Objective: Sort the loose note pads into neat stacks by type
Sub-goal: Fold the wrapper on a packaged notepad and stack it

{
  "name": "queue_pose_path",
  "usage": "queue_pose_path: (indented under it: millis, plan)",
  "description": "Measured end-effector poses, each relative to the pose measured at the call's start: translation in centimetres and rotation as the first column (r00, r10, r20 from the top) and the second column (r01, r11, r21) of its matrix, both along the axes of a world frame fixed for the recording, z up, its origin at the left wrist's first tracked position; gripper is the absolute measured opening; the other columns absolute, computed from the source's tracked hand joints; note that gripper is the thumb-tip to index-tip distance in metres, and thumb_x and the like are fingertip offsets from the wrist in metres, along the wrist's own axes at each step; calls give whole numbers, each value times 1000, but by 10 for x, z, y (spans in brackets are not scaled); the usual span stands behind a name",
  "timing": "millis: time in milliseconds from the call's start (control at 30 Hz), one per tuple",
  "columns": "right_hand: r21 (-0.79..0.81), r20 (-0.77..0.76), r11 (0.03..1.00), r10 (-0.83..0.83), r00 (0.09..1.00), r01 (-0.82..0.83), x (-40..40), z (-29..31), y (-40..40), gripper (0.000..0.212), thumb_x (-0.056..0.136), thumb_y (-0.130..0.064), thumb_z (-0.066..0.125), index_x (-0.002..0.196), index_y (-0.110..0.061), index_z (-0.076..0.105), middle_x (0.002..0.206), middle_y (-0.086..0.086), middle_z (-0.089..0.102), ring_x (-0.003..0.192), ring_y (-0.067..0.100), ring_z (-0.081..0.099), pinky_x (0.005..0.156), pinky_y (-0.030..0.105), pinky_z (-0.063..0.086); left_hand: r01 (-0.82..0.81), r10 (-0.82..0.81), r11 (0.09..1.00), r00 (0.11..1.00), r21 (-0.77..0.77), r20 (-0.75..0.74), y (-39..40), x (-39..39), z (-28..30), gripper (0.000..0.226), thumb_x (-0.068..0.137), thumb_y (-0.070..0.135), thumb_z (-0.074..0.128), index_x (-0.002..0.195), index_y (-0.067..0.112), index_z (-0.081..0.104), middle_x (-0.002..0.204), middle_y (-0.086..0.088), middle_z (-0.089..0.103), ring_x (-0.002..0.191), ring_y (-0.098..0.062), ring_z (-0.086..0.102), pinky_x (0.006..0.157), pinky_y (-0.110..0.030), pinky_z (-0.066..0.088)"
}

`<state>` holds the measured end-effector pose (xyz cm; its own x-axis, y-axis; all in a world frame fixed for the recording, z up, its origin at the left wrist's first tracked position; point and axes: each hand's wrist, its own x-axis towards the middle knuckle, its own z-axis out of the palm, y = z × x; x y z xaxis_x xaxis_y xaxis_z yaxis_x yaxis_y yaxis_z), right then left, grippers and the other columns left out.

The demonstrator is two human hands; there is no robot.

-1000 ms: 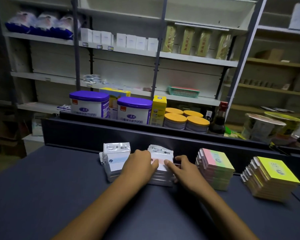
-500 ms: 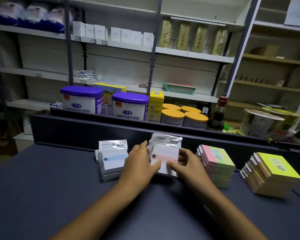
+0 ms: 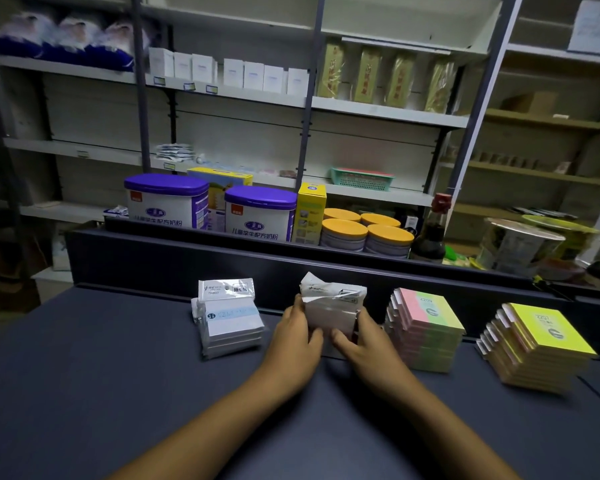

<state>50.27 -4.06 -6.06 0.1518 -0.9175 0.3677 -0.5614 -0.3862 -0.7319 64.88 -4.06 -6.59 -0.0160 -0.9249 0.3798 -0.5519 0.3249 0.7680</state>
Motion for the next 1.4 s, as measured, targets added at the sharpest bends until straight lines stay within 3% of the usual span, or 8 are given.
queue_pose_path:
  millis: [167,267,433,667,800,1000,1167,1400]
  plan:
    - [-80,54,997,19,998,-14,1,3,-1,44,91,-2,58,130,-20,48,127,-3,60,119,7,57,104,28,44,-4,-2,990,999,-138,-45,4,5,5,51,89,0,54,139,9,50,133,-4,55,124,-16,52,102,-14,35]
    - [-17,4,1000,21,1000,-21,0,-5,-2,42,94,-4,56,132,-17,44,129,-1,59,118,8,56,104,24,42,-7,8,998,1000,-65,14,3,4,0,48,92,4,54,139,8,48,134,-6,54,123,-20,52,93,-8,29]
    - [-8,16,1000,22,1000,-22,-3,-6,-5,41,94,-1,57,131,-16,48,128,-3,62,121,9,57,106,33,44,-9,9,998,1000,-62,3,7,6,1,50,87,-2,51,136,9,52,130,-7,56,120,-21,54,98,-14,34]
    - [-34,-62,999,4,998,-6,-3,-13,-7,40,95,-8,59,132,-18,48,126,-7,63,119,7,57,97,18,42,7,-6,1000,999,-11,53,6,6,-4,46,91,4,52,137,8,49,133,-8,52,122,-22,53,100,-16,33]
    - [-89,-4,996,-8,1000,8,-4,-8,-7,42,93,-5,61,120,-35,48,115,-27,61,110,-13,56,88,3,39,9,-10,998,1000,-69,-15,5,8,0,45,88,-1,54,132,9,55,127,-6,58,116,-19,57,100,-21,41]
    - [-12,-41,1000,-13,999,12,-5,-13,-7,40,95,-9,60,131,-20,49,123,-8,65,116,6,59,98,23,46,3,-3,998,1000,-70,-1,3,8,-8,42,87,6,62,128,16,60,120,1,64,105,-9,59,79,5,32]
    - [-5,188,999,40,981,-40,-9,2,-6,45,87,6,66,124,-17,54,117,-8,70,113,3,64,97,29,51,-16,2,992,994,-126,-109,3,10,3,50,83,5,67,131,13,60,124,-2,65,116,-17,61,101,-30,47]
    - [15,553,993,93,828,-121,-17,23,-2,66,66,0,82,123,-15,51,114,-1,73,108,12,69,79,22,56,32,-83,973,972,-229,-219,3,29,35,74,67,23,83,133,29,50,114,11,64,110,-3,60,95,-22,50]
